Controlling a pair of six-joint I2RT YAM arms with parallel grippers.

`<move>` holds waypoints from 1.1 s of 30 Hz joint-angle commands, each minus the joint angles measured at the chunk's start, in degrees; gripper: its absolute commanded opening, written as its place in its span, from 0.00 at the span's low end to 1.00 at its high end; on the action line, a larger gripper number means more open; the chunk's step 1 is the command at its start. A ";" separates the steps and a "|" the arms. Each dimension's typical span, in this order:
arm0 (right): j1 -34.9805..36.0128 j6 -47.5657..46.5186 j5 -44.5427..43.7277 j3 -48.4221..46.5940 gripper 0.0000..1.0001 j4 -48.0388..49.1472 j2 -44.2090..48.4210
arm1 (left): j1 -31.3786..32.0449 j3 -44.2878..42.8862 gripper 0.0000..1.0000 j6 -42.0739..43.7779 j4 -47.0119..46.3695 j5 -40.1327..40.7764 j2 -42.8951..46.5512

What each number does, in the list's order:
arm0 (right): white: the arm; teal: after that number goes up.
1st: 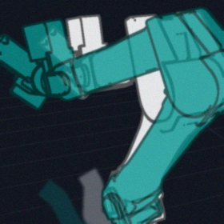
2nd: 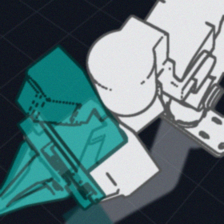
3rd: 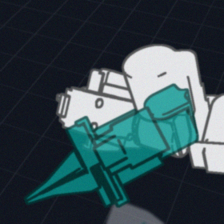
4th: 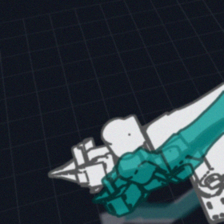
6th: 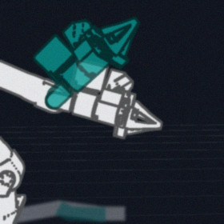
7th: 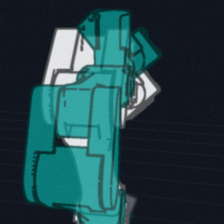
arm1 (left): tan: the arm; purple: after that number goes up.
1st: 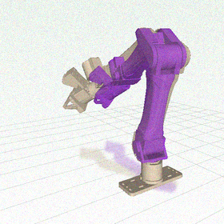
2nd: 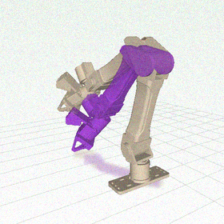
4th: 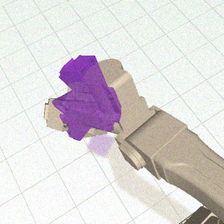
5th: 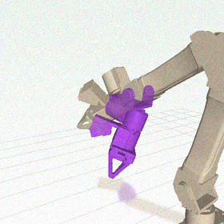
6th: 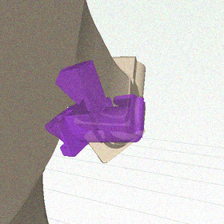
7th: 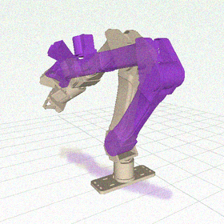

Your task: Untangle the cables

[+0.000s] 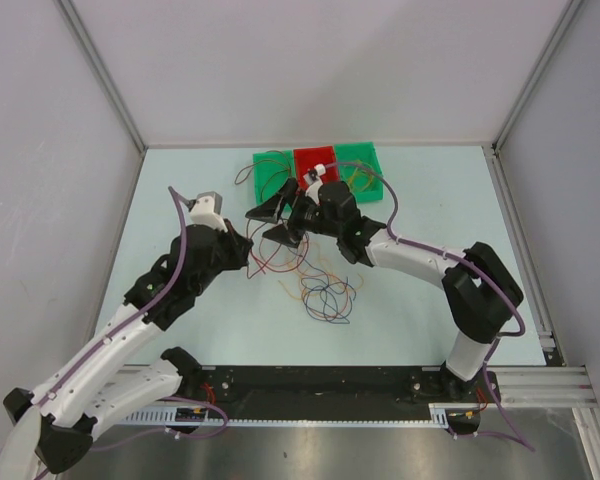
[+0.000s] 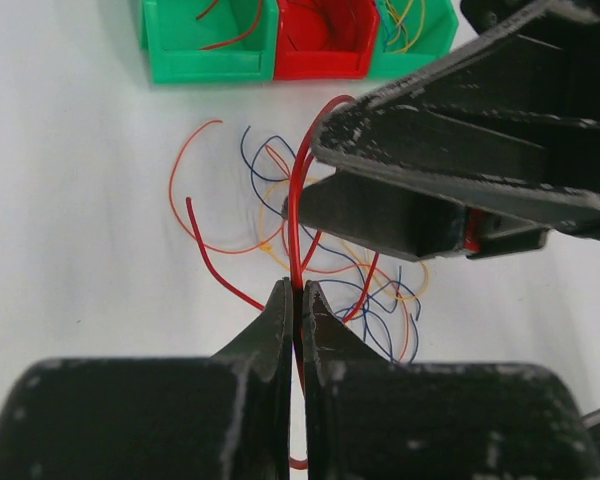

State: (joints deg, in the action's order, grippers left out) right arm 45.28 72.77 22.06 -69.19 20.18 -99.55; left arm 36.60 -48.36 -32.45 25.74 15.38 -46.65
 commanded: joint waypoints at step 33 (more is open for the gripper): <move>-5.72 -9.13 9.65 -17.10 0.00 -7.60 -8.19 | 4.27 -5.86 0.88 0.19 13.43 7.02 2.35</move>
State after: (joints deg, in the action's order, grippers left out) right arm 42.19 68.93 25.52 -77.87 15.05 -104.66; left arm 40.62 -48.40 -31.57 29.89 15.14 -46.13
